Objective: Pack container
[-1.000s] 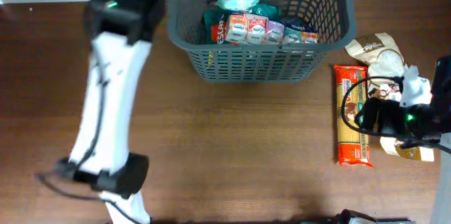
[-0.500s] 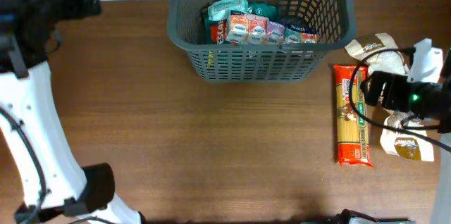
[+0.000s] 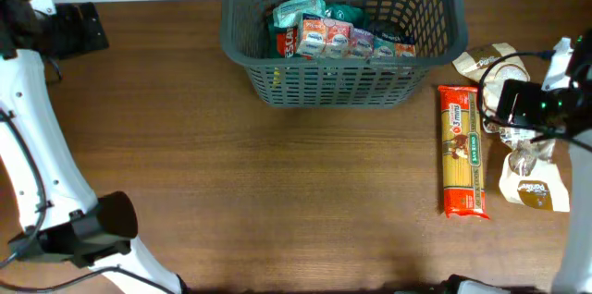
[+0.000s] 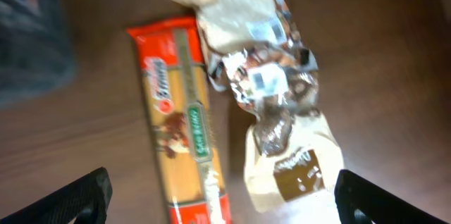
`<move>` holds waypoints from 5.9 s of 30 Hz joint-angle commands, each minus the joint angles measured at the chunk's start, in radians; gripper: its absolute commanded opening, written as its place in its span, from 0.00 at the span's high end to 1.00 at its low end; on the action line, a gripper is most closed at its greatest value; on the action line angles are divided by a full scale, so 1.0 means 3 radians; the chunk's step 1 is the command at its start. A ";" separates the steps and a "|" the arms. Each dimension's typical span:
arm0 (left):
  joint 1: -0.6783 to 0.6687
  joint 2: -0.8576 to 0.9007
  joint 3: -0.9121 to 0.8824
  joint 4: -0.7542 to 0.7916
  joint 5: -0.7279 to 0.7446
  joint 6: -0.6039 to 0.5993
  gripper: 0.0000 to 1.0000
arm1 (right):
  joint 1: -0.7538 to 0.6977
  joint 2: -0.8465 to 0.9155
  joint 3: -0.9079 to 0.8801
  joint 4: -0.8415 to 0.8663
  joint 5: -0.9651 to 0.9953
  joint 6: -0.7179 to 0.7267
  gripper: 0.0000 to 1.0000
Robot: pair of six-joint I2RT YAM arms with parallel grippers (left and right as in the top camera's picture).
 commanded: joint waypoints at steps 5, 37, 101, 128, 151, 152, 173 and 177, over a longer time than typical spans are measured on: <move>0.0011 0.0072 -0.0025 -0.0004 -0.0023 -0.0045 0.01 | -0.0214 -0.0027 0.0051 -0.0161 0.0341 -0.0018 0.01; 0.0011 0.0072 -0.0025 -0.0004 -0.0022 -0.0045 0.01 | -0.0810 0.1003 -0.1072 0.0807 -0.0463 0.0206 0.11; 0.0011 0.0072 -0.0025 -0.0003 -0.0023 -0.0045 0.01 | -0.0806 0.1152 0.0434 0.0381 -0.0290 0.0662 0.96; 0.0011 0.0072 -0.0025 -0.0004 -0.0022 -0.0045 0.01 | 0.1534 0.0646 0.2622 -0.0553 -0.1443 -0.1147 0.96; 0.0011 0.0072 -0.0025 -0.0004 -0.0023 -0.0045 0.01 | 0.1684 0.2177 0.2621 0.0534 -0.1157 -0.0888 0.78; 0.0011 0.0072 -0.0025 -0.0004 -0.0023 -0.0045 0.01 | 0.1681 0.2206 0.2621 0.0532 -0.1157 -0.0874 0.56; 0.0011 0.0072 -0.0025 -0.0003 -0.0023 -0.0045 0.01 | 0.1677 0.0820 0.2682 -0.0071 0.0069 -0.0579 0.25; 0.0011 0.0072 -0.0025 -0.0004 -0.0023 -0.0045 0.01 | 0.1605 0.0476 0.2682 -0.0259 0.0338 -0.0126 0.24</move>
